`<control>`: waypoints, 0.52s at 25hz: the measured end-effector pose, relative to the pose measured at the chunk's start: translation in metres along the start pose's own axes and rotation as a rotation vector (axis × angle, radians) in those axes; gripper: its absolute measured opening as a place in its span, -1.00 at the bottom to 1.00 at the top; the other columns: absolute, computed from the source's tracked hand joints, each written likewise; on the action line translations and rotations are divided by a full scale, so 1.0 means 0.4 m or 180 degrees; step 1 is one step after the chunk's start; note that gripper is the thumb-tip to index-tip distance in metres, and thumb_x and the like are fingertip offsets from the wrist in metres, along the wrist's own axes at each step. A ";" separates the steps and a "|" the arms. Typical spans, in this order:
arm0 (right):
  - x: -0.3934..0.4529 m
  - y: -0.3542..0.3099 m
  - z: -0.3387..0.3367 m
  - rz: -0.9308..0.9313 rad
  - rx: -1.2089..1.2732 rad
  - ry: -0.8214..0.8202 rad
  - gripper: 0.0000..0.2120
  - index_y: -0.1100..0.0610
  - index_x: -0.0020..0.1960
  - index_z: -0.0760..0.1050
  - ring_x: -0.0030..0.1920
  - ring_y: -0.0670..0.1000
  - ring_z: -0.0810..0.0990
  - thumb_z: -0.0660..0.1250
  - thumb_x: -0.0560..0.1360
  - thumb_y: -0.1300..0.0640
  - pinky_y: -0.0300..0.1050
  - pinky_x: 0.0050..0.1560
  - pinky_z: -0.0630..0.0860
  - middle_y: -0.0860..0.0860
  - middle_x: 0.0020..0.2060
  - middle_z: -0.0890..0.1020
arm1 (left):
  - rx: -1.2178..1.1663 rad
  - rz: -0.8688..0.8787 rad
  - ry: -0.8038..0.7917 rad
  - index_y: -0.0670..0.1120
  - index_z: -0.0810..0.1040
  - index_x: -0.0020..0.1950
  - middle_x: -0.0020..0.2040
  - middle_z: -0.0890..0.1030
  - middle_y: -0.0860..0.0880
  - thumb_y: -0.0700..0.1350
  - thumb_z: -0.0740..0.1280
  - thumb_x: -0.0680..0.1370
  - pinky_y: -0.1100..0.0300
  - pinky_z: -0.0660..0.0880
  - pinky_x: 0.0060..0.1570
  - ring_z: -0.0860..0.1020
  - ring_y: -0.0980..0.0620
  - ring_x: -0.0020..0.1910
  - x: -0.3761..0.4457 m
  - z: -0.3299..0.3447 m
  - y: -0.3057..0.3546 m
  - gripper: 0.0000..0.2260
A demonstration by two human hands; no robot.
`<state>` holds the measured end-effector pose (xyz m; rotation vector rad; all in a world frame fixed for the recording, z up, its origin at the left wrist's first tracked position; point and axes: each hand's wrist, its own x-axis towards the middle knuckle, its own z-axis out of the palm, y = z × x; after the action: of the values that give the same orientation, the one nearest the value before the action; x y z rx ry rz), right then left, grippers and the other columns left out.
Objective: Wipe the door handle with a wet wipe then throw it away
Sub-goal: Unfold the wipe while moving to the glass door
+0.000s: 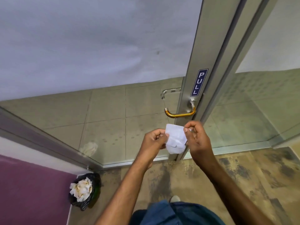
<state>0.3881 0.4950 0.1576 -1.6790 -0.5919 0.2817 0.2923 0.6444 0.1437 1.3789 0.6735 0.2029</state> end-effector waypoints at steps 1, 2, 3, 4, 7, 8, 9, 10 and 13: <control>0.032 0.008 0.001 0.0010 -0.0125 -0.0076 -0.89 -0.10 0.03 0.49 -0.09 -0.14 0.59 0.24 0.65 0.09 -0.30 -0.22 0.50 -0.14 -0.11 0.57 | -0.0027 -0.0008 0.0155 -0.05 0.74 0.07 0.00 0.79 -0.12 -0.25 0.35 0.73 0.15 0.66 -0.06 0.70 0.03 -0.06 0.025 0.003 0.000 -0.81; 0.063 0.018 0.004 0.0026 -0.0237 -0.0145 -0.86 -0.10 0.02 0.53 -0.04 -0.13 0.59 0.24 0.65 0.11 -0.32 -0.19 0.50 -0.14 -0.06 0.59 | -0.0052 -0.0013 0.0315 -0.05 0.73 0.06 -0.04 0.78 -0.11 -0.25 0.35 0.73 0.15 0.65 -0.12 0.70 0.03 -0.09 0.053 0.005 0.000 -0.81; 0.085 0.023 0.010 0.0012 -0.0357 -0.0182 -0.83 -0.07 0.03 0.57 0.00 -0.13 0.60 0.24 0.66 0.15 -0.34 -0.14 0.49 -0.12 -0.01 0.60 | -0.0107 -0.0017 0.0444 -0.07 0.73 0.04 -0.09 0.77 -0.09 -0.25 0.36 0.72 0.17 0.64 -0.18 0.69 0.03 -0.15 0.075 0.005 -0.002 -0.83; 0.103 0.029 0.017 -0.0053 -0.0509 -0.0172 -0.81 -0.03 0.05 0.61 0.01 -0.16 0.59 0.26 0.65 0.18 -0.37 -0.12 0.47 -0.10 0.02 0.60 | -0.0191 -0.0005 0.0542 -0.10 0.72 0.03 -0.15 0.76 -0.07 -0.27 0.37 0.71 0.19 0.61 -0.24 0.68 0.04 -0.22 0.094 0.006 0.000 -0.84; 0.151 0.042 0.041 -0.0357 -0.1091 -0.0070 -0.84 0.08 0.16 0.62 -0.13 -0.22 0.54 0.33 0.62 0.20 -0.43 -0.07 0.40 -0.02 0.04 0.55 | -0.0200 0.0017 0.0699 -0.17 0.69 0.00 -0.28 0.72 0.00 -0.30 0.39 0.69 0.27 0.58 -0.39 0.65 0.13 -0.38 0.151 0.004 0.023 -0.88; 0.164 0.043 0.047 -0.0428 -0.1304 -0.0039 -0.83 0.09 0.19 0.61 -0.15 -0.19 0.52 0.34 0.62 0.18 -0.38 -0.06 0.42 -0.01 0.06 0.54 | -0.0137 0.0026 0.0764 -0.18 0.70 -0.01 -0.29 0.72 0.02 -0.29 0.41 0.68 0.28 0.58 -0.39 0.64 0.14 -0.39 0.173 0.003 0.028 -0.89; 0.172 0.047 0.053 -0.0551 -0.1628 0.0010 -0.82 0.10 0.20 0.61 -0.13 -0.12 0.52 0.35 0.61 0.15 -0.29 -0.04 0.46 0.02 0.06 0.55 | -0.0068 0.0050 0.0838 -0.17 0.70 -0.02 -0.30 0.72 0.02 -0.29 0.42 0.68 0.27 0.58 -0.38 0.64 0.14 -0.39 0.190 0.004 0.033 -0.89; 0.174 0.053 0.058 -0.0697 -0.2092 0.0090 -0.80 0.11 0.19 0.61 -0.08 -0.01 0.54 0.36 0.60 0.11 -0.15 -0.02 0.50 0.05 0.05 0.56 | 0.0001 0.0047 0.0901 -0.15 0.71 -0.05 -0.29 0.71 0.01 -0.28 0.43 0.66 0.24 0.58 -0.35 0.62 0.12 -0.38 0.202 0.005 0.035 -0.88; 0.220 0.050 0.097 -0.0848 -0.3531 0.0484 -0.74 0.14 0.14 0.61 0.00 0.17 0.50 0.34 0.55 0.01 0.06 -0.01 0.43 0.14 0.04 0.58 | 0.0327 0.0001 0.0872 -0.12 0.71 -0.10 -0.23 0.71 -0.05 -0.24 0.47 0.64 0.14 0.56 -0.25 0.59 0.04 -0.30 0.281 -0.018 0.038 -0.87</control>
<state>0.4467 0.5723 0.1427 -2.5968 -0.9303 -0.4629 0.3819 0.7110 0.1218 1.4637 0.9216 0.3663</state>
